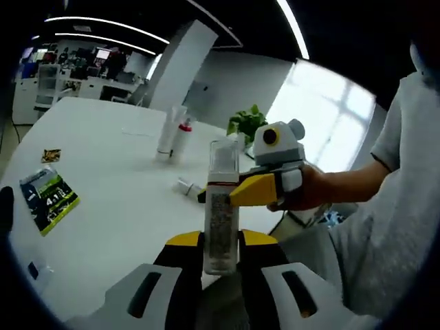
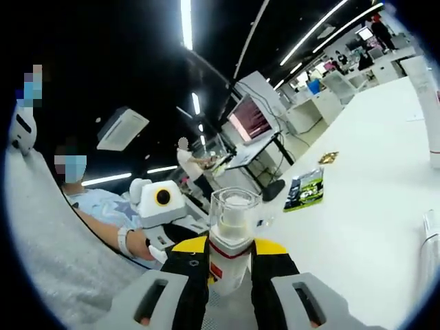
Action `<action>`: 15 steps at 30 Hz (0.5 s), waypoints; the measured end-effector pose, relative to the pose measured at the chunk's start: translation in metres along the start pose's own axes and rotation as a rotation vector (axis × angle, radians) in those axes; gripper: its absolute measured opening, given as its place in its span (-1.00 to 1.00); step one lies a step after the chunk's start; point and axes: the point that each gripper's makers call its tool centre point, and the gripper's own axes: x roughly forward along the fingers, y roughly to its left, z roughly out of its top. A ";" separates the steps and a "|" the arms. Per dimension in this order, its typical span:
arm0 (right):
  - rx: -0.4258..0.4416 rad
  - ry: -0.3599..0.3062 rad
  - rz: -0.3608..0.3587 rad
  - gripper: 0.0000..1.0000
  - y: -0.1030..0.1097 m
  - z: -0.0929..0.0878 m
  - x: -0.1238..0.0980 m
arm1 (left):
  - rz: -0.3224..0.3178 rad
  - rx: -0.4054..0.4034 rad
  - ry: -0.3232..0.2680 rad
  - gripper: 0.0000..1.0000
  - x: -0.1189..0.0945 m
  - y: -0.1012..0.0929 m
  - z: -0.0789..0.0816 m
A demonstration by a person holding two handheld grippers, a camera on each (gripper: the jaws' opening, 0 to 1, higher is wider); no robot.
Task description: Arrange the skincare products in the storage area until every visible bottle or jar stands upright without overlapping.
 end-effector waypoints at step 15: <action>-0.081 -0.028 -0.168 -0.70 -0.042 0.021 -0.024 | 0.353 0.432 0.326 -0.61 -0.014 0.053 -0.040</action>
